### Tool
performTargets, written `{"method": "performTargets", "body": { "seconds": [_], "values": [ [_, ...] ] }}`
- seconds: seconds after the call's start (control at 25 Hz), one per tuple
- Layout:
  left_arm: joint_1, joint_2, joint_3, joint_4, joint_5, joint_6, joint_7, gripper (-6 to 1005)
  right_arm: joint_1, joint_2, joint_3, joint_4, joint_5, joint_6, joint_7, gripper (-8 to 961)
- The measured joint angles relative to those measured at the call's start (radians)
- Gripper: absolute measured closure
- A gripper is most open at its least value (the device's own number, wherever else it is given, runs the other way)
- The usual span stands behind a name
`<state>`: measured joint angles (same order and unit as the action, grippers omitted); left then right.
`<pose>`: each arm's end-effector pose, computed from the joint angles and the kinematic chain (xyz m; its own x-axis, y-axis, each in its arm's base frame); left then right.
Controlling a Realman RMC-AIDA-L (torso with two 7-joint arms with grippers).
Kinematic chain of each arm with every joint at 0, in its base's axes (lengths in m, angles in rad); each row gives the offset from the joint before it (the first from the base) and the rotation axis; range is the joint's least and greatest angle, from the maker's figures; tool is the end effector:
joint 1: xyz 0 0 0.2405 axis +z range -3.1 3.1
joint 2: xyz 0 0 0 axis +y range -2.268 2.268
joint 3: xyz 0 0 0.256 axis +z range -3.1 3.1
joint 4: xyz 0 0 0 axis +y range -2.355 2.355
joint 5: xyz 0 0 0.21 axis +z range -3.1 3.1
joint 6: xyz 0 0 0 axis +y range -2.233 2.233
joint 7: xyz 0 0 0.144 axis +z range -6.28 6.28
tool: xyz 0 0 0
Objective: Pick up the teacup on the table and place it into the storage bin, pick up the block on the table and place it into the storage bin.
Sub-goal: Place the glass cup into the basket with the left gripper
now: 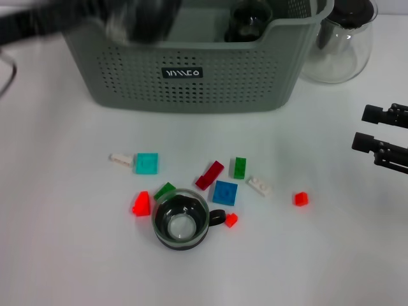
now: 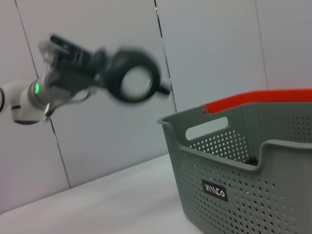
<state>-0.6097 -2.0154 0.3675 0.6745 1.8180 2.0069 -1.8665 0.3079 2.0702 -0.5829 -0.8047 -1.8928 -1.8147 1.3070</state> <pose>-0.2152 0.3243 0.0881 0.3890 0.5101 0.7671 0.4957 -0.8178 0.2924 0.2961 0.2655 0.0505 0.7349 -0.2510 -0.6300 -0.4560 -0.8705 -0.1851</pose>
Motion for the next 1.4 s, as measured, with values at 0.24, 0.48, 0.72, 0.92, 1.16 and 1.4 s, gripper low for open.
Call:
{"method": "performTargets", "body": {
  "seconds": [0.24,0.48,0.72,0.92,1.16,1.4],
  "values": [
    [-0.156,0.032,0.037,0.057,-0.049,-0.155,-0.167,950,0.002,-0.002,0.0,0.001,0.0,-0.007,0.0,340],
    [-0.302,0.076,0.346,0.177,0.022,-0.456,-0.351,950,-0.012,-0.003,0.0,0.002,0.0,-0.009,0.0,340],
    [-0.471,0.09,0.611,0.131,0.34,-0.695,-0.515,950,-0.013,-0.003,0.0,0.002,0.0,-0.01,0.002,341],
    [-0.547,0.004,0.681,0.079,0.649,-0.841,-0.601,951,-0.01,0.0,-0.001,0.002,0.0,-0.011,0.002,341],
    [-0.572,-0.098,0.705,-0.01,0.888,-1.007,-0.618,935,-0.013,0.004,0.0,0.003,0.0,-0.002,0.0,341],
    [-0.593,-0.116,0.703,-0.083,0.922,-1.064,-0.632,920,-0.008,0.0,0.0,0.018,-0.001,-0.002,0.0,341]
  ]
}}
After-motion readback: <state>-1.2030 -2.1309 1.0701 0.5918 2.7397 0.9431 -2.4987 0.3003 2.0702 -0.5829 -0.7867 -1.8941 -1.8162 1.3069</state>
